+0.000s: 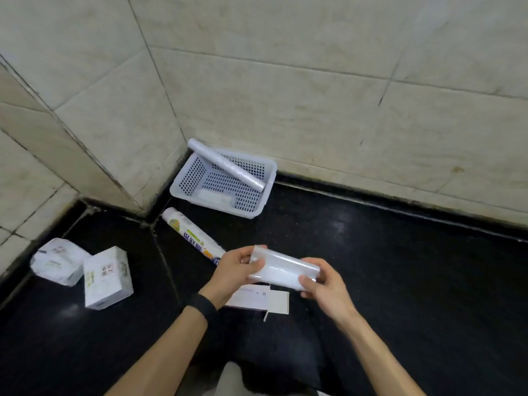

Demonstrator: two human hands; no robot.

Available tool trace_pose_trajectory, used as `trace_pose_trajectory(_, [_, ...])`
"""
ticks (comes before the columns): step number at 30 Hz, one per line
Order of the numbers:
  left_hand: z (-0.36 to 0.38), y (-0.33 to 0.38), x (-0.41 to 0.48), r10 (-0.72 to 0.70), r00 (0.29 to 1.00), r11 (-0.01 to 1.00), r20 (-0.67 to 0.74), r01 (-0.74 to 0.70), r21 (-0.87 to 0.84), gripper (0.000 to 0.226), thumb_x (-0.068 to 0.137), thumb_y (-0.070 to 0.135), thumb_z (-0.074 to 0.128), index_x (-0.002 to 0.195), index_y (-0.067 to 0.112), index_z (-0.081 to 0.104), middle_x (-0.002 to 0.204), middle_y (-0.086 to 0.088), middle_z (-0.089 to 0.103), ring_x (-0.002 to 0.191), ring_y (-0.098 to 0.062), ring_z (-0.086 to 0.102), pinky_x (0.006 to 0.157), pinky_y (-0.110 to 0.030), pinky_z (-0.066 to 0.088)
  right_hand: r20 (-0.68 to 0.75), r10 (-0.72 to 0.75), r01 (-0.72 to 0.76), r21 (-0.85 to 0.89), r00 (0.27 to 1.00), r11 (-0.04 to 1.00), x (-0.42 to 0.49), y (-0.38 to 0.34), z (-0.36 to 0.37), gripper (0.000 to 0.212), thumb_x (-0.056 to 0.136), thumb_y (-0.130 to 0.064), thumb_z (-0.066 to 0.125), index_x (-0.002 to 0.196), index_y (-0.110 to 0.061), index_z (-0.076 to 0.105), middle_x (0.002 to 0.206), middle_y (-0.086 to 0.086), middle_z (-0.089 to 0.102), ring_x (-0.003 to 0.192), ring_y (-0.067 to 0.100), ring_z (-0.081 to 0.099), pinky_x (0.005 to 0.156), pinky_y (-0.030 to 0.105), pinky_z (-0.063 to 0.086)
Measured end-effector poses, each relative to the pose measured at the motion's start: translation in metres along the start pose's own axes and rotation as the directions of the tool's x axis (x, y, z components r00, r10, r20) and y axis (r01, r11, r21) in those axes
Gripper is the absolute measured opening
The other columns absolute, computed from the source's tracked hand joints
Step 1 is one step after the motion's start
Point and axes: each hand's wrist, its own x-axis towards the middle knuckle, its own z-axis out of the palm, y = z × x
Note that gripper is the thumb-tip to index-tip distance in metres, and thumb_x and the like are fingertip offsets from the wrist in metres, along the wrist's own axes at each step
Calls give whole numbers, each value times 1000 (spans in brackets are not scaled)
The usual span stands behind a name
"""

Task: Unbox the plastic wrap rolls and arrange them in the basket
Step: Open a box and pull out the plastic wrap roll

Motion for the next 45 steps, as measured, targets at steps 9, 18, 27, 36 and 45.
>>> trace_pose_trajectory(9, [-78,18,7,113,991,985,-69,-103,140,34,92,6,66,121,23,67,106,0,72,97,-13,70,82,-33,60,318,-27,199,-525,948,827,56,-55,54,25,86,-26,66,96,-49,70,95,-25,72,87,-4,66,70,9,49])
trace_pose_trajectory(18, [-137,48,90,199,973,973,-117,-183,139,35,92,31,69,126,33,61,107,10,67,104,-5,65,86,-27,56,287,-30,245,-756,958,606,145,-90,106,12,88,-25,58,80,-34,61,74,-10,65,66,2,59,54,14,40])
trace_pose_trajectory(27, [-207,39,189,264,920,416,-288,161,895,69,103,50,26,159,18,1,165,-8,-14,152,-25,-15,122,-52,-1,175,67,122,-869,982,479,268,-117,139,15,92,-28,56,83,-16,59,75,-2,62,68,15,58,54,26,39])
trace_pose_trajectory(36, [-209,19,204,230,926,347,-298,209,915,71,100,57,7,153,20,-22,156,-4,-37,145,-20,-32,121,-53,-9,125,307,126,-992,943,19,317,-85,172,23,81,-17,46,94,-24,63,100,-3,67,100,22,60,95,43,35])
trace_pose_trajectory(45, [-208,15,205,278,914,378,-296,179,908,74,101,56,15,156,18,-16,158,-4,-33,146,-20,-30,121,-54,-4,62,322,121,-979,945,-166,325,-69,184,24,81,-24,40,94,-27,60,98,-1,65,97,25,53,105,48,26])
